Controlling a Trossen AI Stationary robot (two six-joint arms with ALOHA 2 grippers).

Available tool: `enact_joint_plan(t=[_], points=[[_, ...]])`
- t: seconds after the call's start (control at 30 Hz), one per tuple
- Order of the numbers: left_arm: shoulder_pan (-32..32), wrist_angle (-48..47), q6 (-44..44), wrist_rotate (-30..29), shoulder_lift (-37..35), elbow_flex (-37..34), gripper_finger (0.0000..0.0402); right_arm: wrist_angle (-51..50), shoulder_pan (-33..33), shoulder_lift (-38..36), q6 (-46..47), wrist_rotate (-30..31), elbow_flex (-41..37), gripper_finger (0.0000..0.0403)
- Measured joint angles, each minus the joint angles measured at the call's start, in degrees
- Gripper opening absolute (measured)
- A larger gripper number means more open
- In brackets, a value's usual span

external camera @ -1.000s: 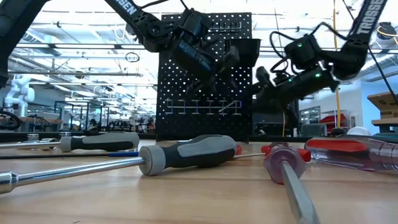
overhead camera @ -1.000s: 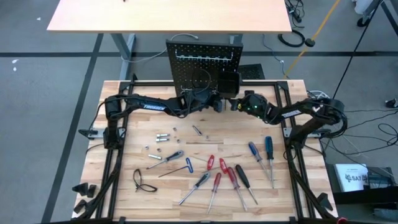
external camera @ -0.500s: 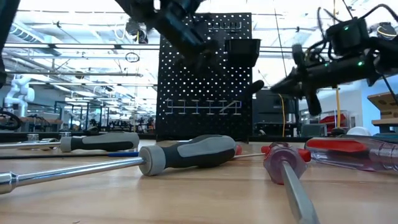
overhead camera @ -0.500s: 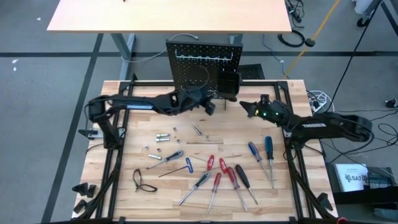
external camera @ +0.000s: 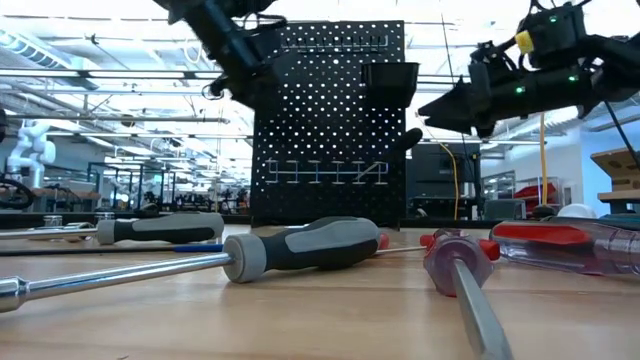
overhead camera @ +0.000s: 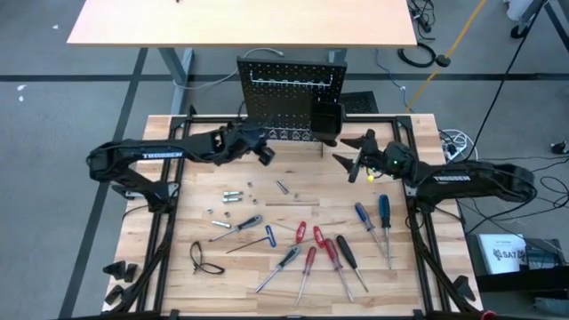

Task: Hang tools onto peg board
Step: Hang the black screwdriver on the pegboard

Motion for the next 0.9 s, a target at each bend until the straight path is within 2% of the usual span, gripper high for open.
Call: enact_joint_plan(t=[0.1, 0.23, 0.37, 0.6, 0.9], points=[[0.18, 0.41, -3.92, 0.44, -1.44, -2.65, 0.0138, 0.10, -0.03, 1.19, 0.65, 2.94, 0.84, 0.0327], [-0.15, 0.76, -5.95, 1.48, -1.53, -3.18, 0.0138, 0.05, -0.13, 2.60, 1.54, 5.23, 1.04, 0.0336], [-0.35, 3.32, -6.52, 1.53, -1.53, -3.18, 0.0138, 0.16, -0.12, 5.12, 1.60, 5.52, 1.04, 0.0331], [-0.32, 6.77, -5.26, 1.55, -1.53, -3.18, 0.0138, 7.08, -0.14, 9.48, 2.36, 6.11, 1.05, 0.0320], [-0.30, 6.79, -5.07, 1.60, -1.51, -3.18, 0.0138, 6.73, -0.12, 16.05, 2.01, 7.14, 5.10, 0.0299]])
